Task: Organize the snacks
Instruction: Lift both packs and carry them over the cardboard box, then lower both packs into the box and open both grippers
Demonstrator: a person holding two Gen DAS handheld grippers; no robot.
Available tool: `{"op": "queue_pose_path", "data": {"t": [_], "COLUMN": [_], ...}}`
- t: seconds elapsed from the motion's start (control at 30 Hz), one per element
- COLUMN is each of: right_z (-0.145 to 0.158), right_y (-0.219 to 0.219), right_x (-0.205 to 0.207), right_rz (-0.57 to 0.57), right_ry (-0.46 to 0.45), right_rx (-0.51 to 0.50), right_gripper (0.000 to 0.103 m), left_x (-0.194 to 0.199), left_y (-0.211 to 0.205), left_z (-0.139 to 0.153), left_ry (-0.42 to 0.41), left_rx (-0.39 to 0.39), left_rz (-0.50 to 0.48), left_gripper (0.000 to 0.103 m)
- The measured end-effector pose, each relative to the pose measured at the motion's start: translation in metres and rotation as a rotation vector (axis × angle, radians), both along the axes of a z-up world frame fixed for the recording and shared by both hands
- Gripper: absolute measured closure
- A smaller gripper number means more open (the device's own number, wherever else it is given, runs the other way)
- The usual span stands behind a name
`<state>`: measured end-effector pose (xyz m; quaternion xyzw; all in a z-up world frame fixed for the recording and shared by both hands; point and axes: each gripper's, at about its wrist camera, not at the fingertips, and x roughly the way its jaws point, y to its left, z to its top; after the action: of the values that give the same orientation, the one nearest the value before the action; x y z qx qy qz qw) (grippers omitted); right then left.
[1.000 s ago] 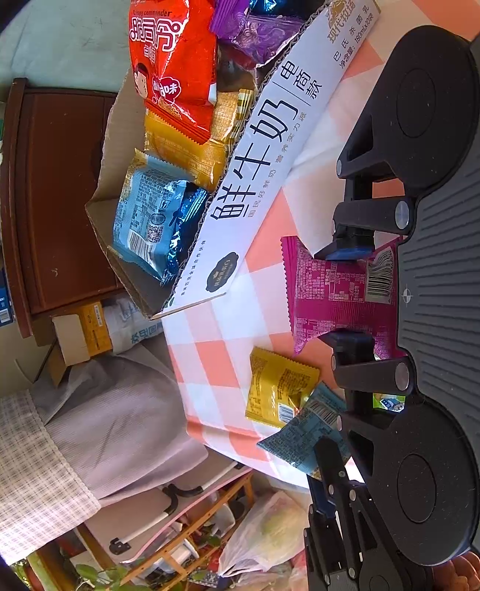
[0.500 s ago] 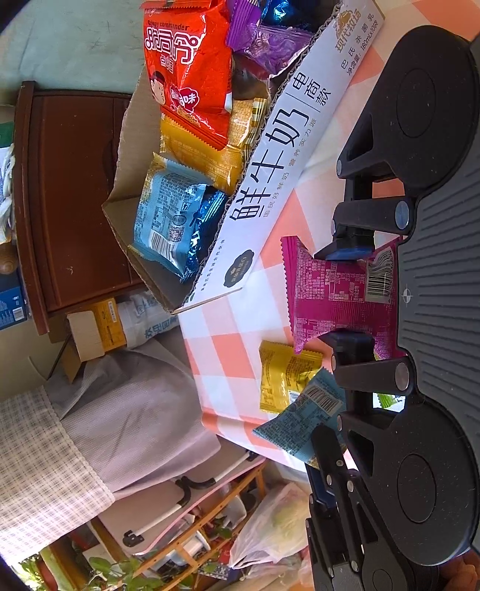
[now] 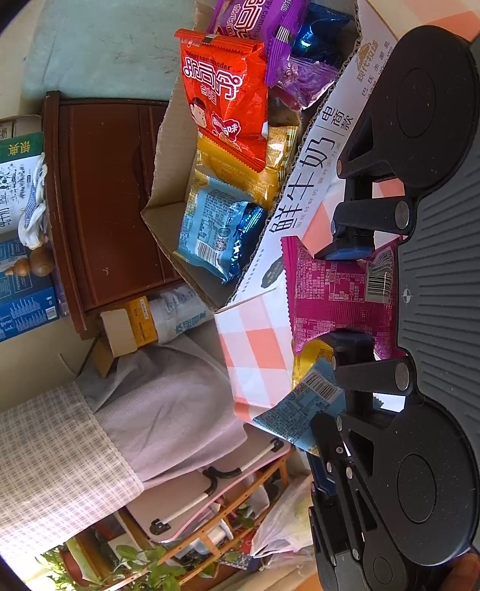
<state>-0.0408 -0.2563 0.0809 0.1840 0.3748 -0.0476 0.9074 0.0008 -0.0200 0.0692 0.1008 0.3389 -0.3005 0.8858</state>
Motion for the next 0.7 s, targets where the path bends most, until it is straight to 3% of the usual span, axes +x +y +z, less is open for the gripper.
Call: {"op": "queue_pose_path", "data": {"t": [0.27, 0.7], "right_z": [0.027, 0.062], "right_y": [-0.024, -0.086], "right_x": [-0.011, -0.036], "right_rz": [-0.062, -0.287], "right_ry": [-0.091, -0.219], "right_rx": [-0.004, -0.012], "right_gripper": [0.068, 0.068], "left_x": [0.003, 0.027], "left_y": [-0.026, -0.081], "left_z": [0.022, 0.047], "left_ry": [-0.025, -0.058], "left_rx": [-0.052, -0.122], "left_rz": [-0.025, -0.063], "left_gripper": [0.092, 0.092]}}
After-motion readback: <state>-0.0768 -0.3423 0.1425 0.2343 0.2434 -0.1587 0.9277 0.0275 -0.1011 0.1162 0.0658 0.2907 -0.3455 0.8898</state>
